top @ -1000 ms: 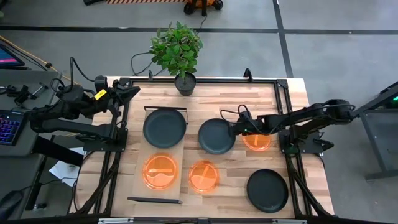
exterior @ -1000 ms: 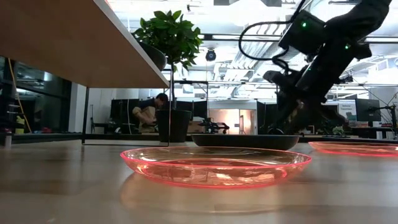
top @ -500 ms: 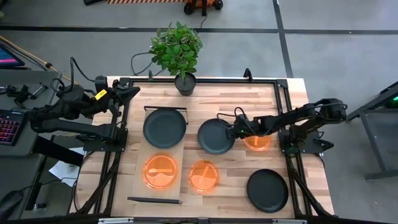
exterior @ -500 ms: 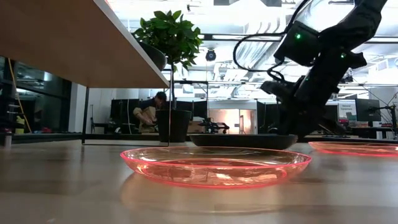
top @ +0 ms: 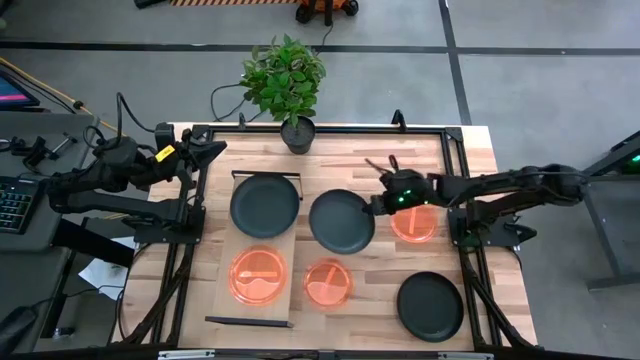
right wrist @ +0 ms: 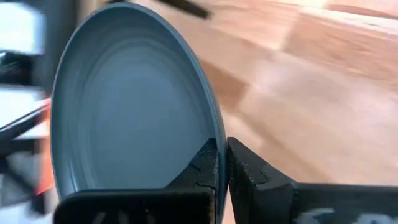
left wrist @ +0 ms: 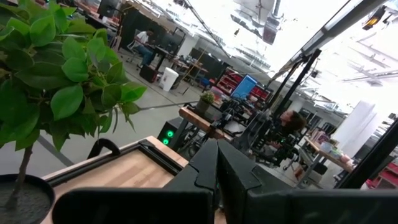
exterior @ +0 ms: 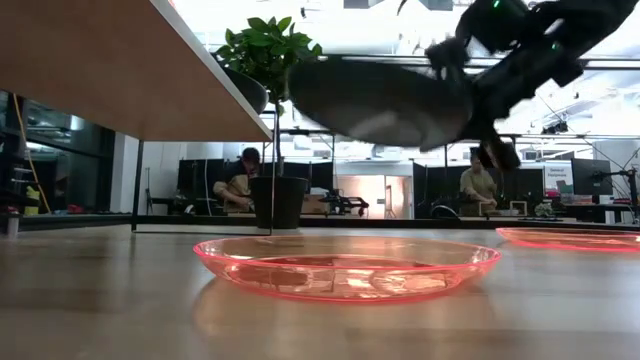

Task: Place and stack plates onto a shelf
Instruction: Stack the top black plate on top of the black plate on the shelf

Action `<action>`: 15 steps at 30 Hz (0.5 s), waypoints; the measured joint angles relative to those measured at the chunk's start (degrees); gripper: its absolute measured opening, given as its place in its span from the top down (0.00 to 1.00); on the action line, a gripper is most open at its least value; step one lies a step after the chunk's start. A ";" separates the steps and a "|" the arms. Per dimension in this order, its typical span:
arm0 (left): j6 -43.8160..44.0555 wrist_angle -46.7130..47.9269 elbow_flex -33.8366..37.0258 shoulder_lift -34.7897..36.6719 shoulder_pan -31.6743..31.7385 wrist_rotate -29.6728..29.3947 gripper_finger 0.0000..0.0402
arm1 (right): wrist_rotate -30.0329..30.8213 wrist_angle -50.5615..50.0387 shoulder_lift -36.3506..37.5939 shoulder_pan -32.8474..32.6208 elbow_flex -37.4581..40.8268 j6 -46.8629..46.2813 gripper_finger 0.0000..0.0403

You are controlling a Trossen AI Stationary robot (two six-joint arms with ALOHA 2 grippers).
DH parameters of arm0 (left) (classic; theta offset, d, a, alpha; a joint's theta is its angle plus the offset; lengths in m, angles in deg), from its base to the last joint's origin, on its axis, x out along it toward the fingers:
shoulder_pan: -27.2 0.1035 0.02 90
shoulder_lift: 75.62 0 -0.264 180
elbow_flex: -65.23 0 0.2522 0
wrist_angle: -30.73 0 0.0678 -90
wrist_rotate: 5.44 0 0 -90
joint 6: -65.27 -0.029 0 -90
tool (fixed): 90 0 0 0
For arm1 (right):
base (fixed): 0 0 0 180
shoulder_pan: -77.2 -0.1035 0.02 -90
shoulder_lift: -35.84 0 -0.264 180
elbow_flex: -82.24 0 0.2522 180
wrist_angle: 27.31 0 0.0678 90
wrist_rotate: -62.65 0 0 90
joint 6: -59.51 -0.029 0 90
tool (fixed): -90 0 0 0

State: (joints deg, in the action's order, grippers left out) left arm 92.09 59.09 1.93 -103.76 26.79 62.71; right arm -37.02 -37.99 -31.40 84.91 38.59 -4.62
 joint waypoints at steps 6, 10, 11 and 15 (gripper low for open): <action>0.05 0.21 0.00 0.00 0.00 0.00 1.00 | -2.00 0.32 6.88 -1.33 -1.78 -2.78 1.00; 0.03 0.21 0.00 0.00 0.00 -0.01 1.00 | 5.16 -1.46 5.01 -4.04 -10.63 0.03 1.00; 0.03 0.21 0.00 0.00 0.00 -0.06 1.00 | 6.82 -3.31 3.51 -4.38 -13.64 1.09 1.00; 0.03 0.21 0.00 0.00 0.00 -0.74 1.00 | 11.27 -10.75 -4.65 -4.14 -26.59 6.05 1.00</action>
State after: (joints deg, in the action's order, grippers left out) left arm 92.12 59.29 1.93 -103.76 26.80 61.98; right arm -25.75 -48.75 -36.05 80.77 12.00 1.44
